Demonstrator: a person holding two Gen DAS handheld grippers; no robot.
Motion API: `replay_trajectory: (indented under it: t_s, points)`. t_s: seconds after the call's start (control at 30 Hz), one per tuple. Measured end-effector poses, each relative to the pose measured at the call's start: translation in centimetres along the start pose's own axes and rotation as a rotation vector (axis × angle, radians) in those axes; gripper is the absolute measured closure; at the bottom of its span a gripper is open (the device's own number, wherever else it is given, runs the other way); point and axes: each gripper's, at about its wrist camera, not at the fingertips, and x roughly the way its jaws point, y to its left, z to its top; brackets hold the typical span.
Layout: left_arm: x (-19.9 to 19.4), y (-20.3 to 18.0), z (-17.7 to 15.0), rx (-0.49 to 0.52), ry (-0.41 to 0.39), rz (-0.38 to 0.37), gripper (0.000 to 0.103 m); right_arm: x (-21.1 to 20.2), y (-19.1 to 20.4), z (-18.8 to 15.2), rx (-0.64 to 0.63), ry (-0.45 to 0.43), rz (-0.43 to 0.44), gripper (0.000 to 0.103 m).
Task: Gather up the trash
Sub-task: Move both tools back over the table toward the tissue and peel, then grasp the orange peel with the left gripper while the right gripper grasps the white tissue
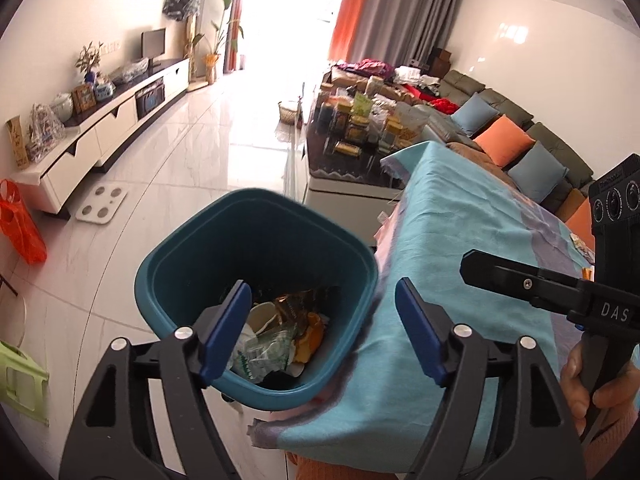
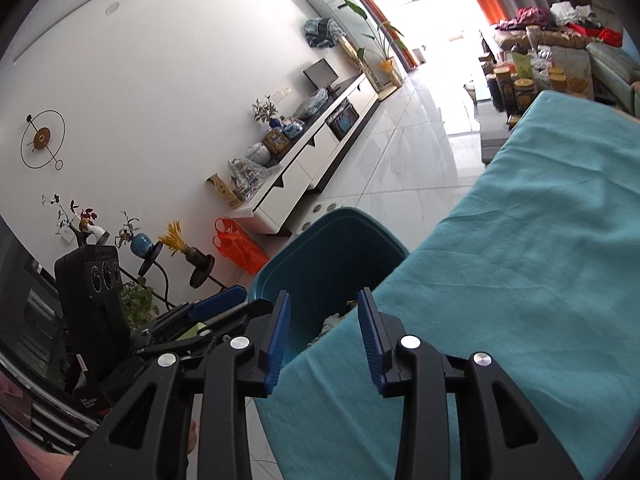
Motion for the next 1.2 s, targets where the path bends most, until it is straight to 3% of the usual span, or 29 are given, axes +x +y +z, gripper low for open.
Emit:
replay_trajectory:
  t_s: [0.2,0.33,0.73,1.2]
  points:
    - [-2.2,-3.7,-0.1,0.084,-0.067,-0.067,0.016,-5.0,-1.2,-1.1,-0.009,-0.09,-0.072,0.059]
    - [-2.7,-7.4,-0.4,0.152,-0.082,-0.154,0.014,-8.7,-2.5,-2.3,0.004,-0.147,-0.147,0.056]
    - [-0.3,-20.6,-1.9,0.337,0.001,-0.357,0.015,-20.2,-10.1,-6.9,0.161,-0.302,-0.403,0.056]
    - [4.3,-34.3,-3.7,0.48,0.121,-0.486,0.02,-29.4,-17.6,-9.1,0.285,-0.418,-0.594,0.056]
